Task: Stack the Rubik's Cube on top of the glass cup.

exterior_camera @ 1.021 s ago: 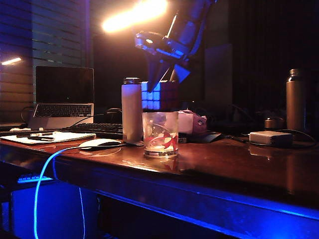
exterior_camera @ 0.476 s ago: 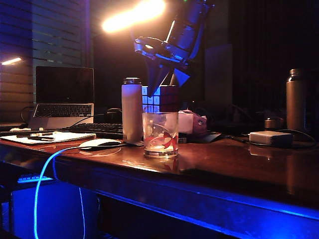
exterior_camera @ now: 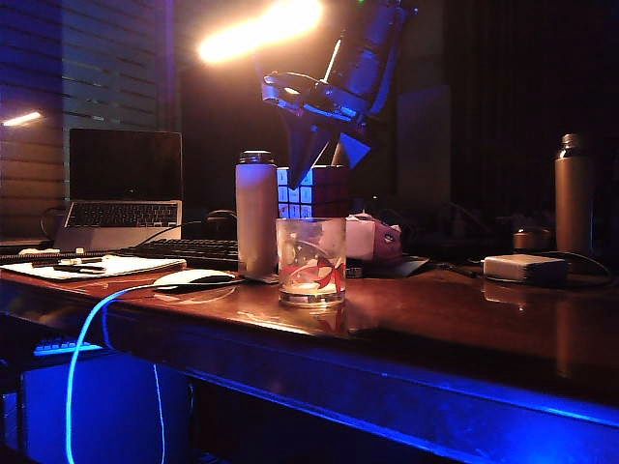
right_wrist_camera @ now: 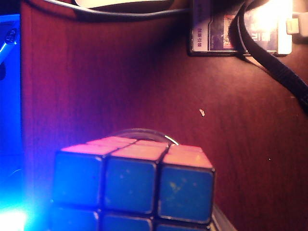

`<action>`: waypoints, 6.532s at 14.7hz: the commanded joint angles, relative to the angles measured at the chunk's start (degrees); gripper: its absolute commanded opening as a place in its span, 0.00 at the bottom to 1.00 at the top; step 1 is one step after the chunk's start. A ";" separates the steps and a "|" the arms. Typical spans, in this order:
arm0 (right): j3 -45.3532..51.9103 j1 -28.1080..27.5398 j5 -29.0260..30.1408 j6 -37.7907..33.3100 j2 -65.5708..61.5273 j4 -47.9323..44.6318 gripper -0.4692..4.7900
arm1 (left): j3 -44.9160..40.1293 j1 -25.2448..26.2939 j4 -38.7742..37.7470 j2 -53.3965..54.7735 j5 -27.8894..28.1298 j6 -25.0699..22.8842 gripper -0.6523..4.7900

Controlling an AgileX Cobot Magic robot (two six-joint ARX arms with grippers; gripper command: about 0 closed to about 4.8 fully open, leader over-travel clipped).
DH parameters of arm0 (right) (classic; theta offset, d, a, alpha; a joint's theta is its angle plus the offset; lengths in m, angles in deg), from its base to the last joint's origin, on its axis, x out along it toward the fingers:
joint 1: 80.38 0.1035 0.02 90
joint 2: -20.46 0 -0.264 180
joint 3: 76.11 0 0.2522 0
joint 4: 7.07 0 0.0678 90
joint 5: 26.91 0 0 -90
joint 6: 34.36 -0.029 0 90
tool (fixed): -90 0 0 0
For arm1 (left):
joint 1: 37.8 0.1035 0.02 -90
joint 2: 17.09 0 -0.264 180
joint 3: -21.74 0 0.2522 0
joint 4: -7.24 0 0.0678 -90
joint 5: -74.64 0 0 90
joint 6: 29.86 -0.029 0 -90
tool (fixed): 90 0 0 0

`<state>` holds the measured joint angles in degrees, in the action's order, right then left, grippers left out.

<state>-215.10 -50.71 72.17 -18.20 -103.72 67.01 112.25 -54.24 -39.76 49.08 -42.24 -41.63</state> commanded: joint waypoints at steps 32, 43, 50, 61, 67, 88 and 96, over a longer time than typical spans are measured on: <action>-5.38 -0.70 -14.86 -3.21 17.46 -4.57 0.28 | 0.35 -0.02 1.25 -0.39 -0.15 0.24 0.11; -5.33 -0.72 -18.62 -4.20 37.46 -4.04 0.08 | 0.33 0.11 1.25 -20.72 18.84 4.31 0.11; -3.34 -0.72 -15.02 -8.44 37.68 -7.13 0.08 | -12.74 0.11 -3.87 -27.47 23.02 6.75 0.11; 12.46 0.76 -11.74 -8.90 43.60 -14.99 0.08 | -42.69 0.11 3.67 -58.90 24.00 14.58 0.11; 33.81 0.76 -14.14 -10.16 60.76 -19.28 0.08 | -54.88 0.11 7.23 -65.64 24.72 18.25 0.11; 107.06 0.74 -16.92 -14.56 105.31 -51.87 0.08 | -72.41 0.11 20.09 -65.64 21.75 12.35 0.11; 121.24 0.68 -17.05 -18.12 124.04 -46.60 0.08 | -72.41 0.11 13.09 -65.61 24.50 12.57 0.11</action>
<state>-93.86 -49.96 55.28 -35.86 20.14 20.02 39.77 -54.20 -27.17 -16.60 -17.71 -28.96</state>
